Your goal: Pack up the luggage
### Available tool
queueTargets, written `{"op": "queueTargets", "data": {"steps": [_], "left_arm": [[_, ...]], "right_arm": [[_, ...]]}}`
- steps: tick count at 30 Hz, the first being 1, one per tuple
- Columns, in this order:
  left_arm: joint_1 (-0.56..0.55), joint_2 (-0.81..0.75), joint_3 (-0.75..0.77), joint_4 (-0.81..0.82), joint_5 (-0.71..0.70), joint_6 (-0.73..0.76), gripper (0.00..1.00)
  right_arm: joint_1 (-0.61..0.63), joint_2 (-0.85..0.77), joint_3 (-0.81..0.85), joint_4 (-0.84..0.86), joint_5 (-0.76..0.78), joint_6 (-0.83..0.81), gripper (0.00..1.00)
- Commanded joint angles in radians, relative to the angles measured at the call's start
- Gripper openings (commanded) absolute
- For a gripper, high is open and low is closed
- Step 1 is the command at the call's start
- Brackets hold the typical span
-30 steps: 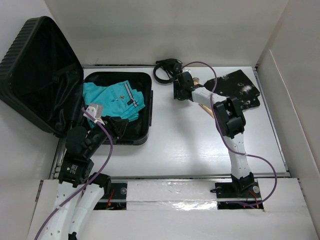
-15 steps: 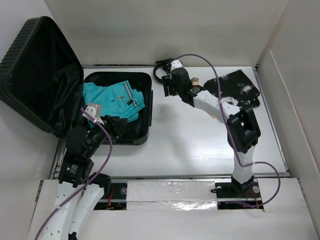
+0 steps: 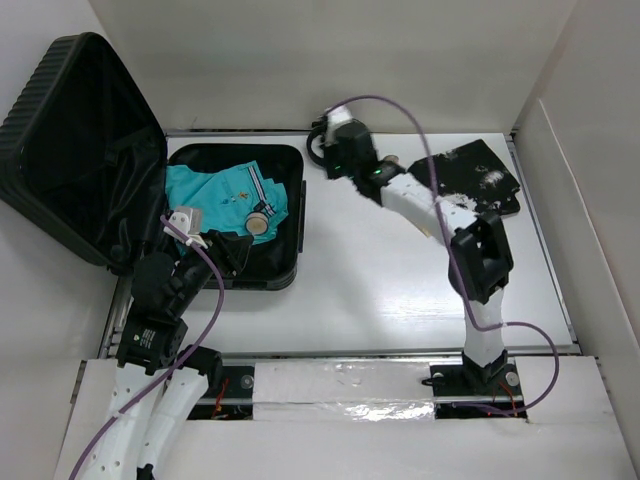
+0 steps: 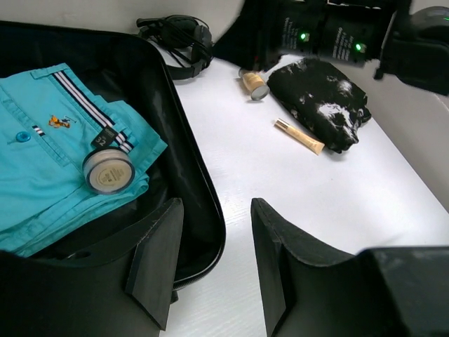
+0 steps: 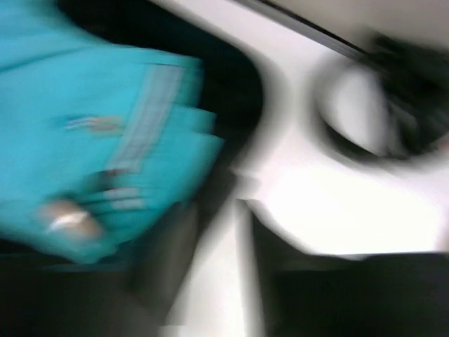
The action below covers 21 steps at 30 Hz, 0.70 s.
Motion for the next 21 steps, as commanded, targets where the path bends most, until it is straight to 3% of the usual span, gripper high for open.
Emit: {"op": "queueTargets", "data": {"steps": [1, 2, 4, 5, 6, 9, 21], "left_arm": [[0.005, -0.011, 0.046, 0.033, -0.001, 0.004, 0.41], [0.005, -0.01, 0.046, 0.033, -0.001, 0.004, 0.41], [0.005, -0.005, 0.048, 0.034, -0.003, 0.004, 0.41], [0.005, -0.002, 0.046, 0.034, -0.001, 0.004, 0.41], [0.005, -0.004, 0.046, 0.034, 0.0, 0.004, 0.41], [0.005, -0.005, 0.046, 0.037, -0.003, 0.004, 0.41], [0.015, 0.004, 0.045, 0.043, 0.002, 0.007, 0.41]], "right_arm": [[-0.229, -0.003, -0.044, 0.041, 0.154, 0.073, 0.13], [-0.263, 0.014, -0.033, 0.012, 0.158, 0.084, 0.09], [-0.341, 0.069, -0.004, 0.0, 0.158, 0.099, 0.16], [-0.361, 0.092, 0.018, -0.024, 0.148, 0.101, 0.3], [-0.38, 0.119, 0.05, -0.05, 0.116, 0.096, 0.57], [-0.431, 0.244, 0.208, -0.175, 0.066, 0.078, 0.77], [-0.454, 0.445, 0.404, -0.307, -0.083, 0.079, 0.74]]}}
